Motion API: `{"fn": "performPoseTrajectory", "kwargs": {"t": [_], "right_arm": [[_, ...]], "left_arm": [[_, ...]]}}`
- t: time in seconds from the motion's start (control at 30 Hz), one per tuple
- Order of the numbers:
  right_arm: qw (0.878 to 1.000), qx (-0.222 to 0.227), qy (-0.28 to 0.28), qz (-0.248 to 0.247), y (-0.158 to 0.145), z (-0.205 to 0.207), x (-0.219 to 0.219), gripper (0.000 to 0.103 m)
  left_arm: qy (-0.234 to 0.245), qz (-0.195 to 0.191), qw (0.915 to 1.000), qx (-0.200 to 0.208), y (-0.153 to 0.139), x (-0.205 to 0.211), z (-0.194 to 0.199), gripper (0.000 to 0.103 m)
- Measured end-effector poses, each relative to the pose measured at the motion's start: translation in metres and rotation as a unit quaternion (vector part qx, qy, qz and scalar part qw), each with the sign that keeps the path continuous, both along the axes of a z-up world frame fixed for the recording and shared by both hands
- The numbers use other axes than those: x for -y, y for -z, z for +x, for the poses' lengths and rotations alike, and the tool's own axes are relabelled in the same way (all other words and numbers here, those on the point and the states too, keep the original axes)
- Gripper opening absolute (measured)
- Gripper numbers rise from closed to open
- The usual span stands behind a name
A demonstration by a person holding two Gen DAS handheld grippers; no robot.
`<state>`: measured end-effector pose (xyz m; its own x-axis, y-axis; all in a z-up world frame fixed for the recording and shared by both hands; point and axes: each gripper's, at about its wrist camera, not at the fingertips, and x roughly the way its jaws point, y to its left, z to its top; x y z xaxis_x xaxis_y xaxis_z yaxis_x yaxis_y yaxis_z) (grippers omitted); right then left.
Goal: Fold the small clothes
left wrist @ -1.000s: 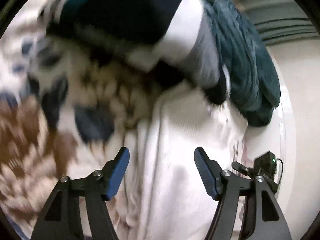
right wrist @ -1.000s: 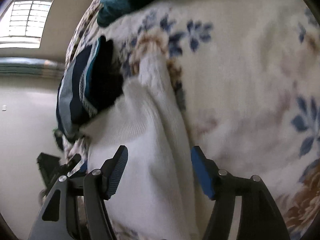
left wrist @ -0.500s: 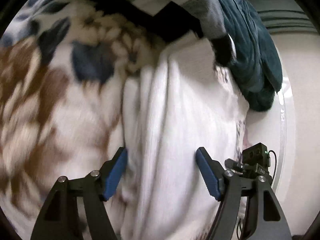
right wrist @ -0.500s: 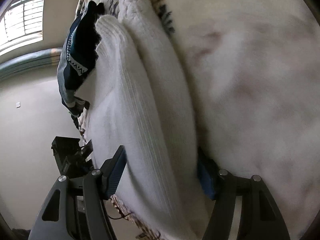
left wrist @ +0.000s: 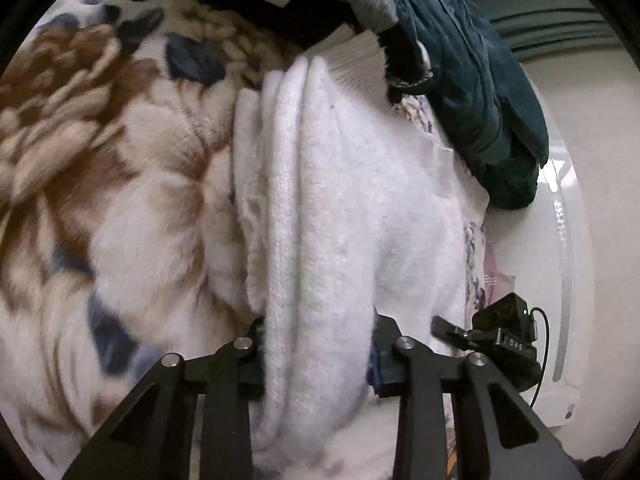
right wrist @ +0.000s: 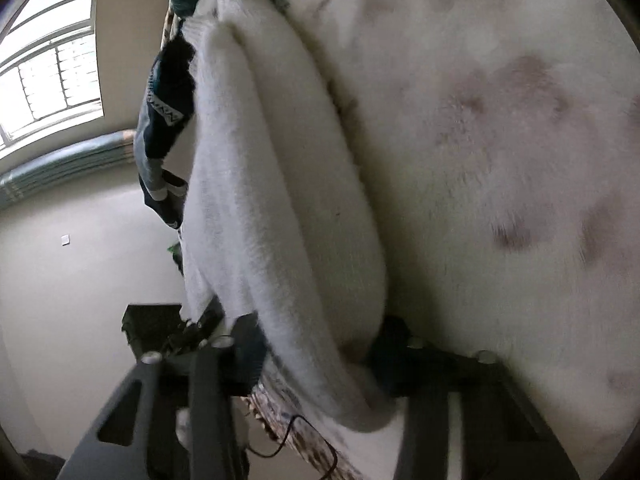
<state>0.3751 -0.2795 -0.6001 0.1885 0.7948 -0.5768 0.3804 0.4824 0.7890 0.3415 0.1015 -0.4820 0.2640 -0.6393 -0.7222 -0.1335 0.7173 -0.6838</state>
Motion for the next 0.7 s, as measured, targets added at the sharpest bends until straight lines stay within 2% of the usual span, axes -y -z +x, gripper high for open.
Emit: {"fn": "performPoseTrajectory", "kwargs": {"t": [0.17, 0.3, 0.37, 0.43, 0.47, 0.5, 0.57, 0.63, 0.7], "right_arm": [[1.0, -0.011, -0.008, -0.013, -0.028, -0.03, -0.002, 0.035], [0.998, -0.044, -0.037, -0.032, -0.031, -0.068, 0.004, 0.035], [0.994, -0.063, -0.06, -0.063, -0.027, -0.073, -0.001, 0.046], [0.991, -0.085, -0.062, -0.088, -0.025, -0.065, 0.001, 0.059], [0.99, -0.084, -0.057, -0.099, -0.03, -0.058, 0.003, 0.059], [0.989, -0.07, -0.054, -0.122, -0.041, -0.049, 0.006, 0.059], [0.982, -0.025, -0.054, -0.181, -0.068, -0.03, 0.008, 0.059], [0.972, 0.02, -0.058, -0.225, -0.091, 0.0, 0.004, 0.059], [0.97, 0.042, -0.067, -0.228, -0.098, 0.033, -0.009, 0.059]], "left_arm": [[0.011, 0.0, 0.9997, -0.021, -0.022, 0.014, -0.03, 0.028], [0.037, 0.022, 0.9967, -0.068, -0.012, 0.017, -0.064, 0.032], [0.04, 0.047, 0.9939, -0.092, -0.007, 0.015, -0.067, 0.039], [0.031, 0.055, 0.995, -0.078, -0.019, 0.011, -0.057, 0.04], [0.027, 0.07, 0.9951, -0.065, -0.027, 0.01, -0.05, 0.042], [0.025, 0.081, 0.995, -0.054, -0.034, 0.01, -0.043, 0.043], [0.015, 0.1, 0.9947, -0.021, -0.045, 0.006, -0.017, 0.057], [0.017, 0.108, 0.994, -0.007, -0.04, 0.003, 0.005, 0.059], [0.027, 0.125, 0.9917, -0.014, -0.025, 0.006, 0.037, 0.059]]}}
